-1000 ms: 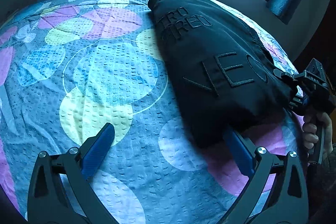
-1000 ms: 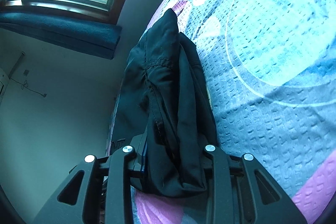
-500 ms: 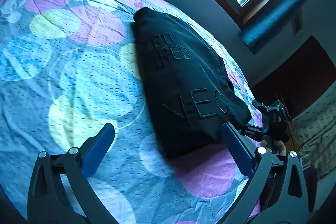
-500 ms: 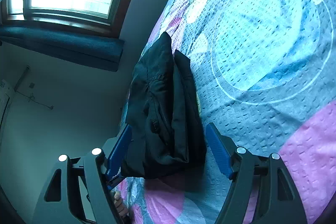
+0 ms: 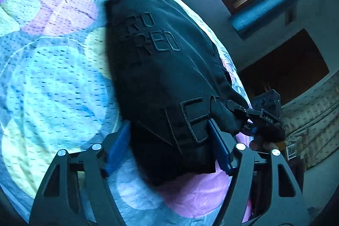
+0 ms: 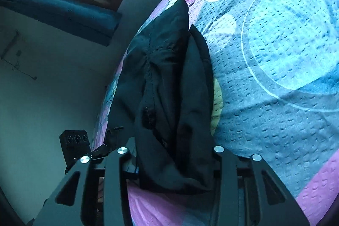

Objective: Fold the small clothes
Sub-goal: 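Press the folded bundle flat with the left gripper while the right gripper releases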

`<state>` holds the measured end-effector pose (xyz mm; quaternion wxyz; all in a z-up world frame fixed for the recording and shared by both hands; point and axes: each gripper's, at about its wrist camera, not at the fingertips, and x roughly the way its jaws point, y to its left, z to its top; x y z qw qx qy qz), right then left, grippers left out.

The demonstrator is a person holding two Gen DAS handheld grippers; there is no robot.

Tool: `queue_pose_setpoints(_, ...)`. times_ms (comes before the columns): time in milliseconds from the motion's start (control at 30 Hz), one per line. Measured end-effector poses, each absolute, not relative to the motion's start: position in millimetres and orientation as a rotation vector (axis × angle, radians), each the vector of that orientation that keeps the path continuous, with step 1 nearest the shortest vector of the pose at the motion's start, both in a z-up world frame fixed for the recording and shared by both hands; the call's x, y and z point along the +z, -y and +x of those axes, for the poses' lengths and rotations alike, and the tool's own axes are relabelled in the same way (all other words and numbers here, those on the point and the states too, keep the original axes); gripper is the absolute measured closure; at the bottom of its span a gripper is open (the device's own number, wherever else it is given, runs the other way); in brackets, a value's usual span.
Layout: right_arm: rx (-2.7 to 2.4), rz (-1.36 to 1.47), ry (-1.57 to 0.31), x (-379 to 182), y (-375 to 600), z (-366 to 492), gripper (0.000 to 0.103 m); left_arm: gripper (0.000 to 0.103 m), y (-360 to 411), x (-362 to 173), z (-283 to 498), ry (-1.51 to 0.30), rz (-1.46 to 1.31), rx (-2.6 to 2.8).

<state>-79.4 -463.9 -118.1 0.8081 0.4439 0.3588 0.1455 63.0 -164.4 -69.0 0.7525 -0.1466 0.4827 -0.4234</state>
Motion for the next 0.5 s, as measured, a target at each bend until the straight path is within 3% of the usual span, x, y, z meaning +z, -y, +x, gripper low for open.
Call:
queue_pose_setpoints(367, 0.303, 0.900, -0.750, -111.2, 442.6, -78.7, 0.071, 0.043, 157.5, -66.4, 57.8, -1.003, -0.268, -0.941)
queue_pose_setpoints(500, 0.320, 0.920, -0.748, -125.7, 446.2, -71.8, 0.071, 0.040, 152.9, -74.0, 62.0, -0.993, -0.264, -0.958)
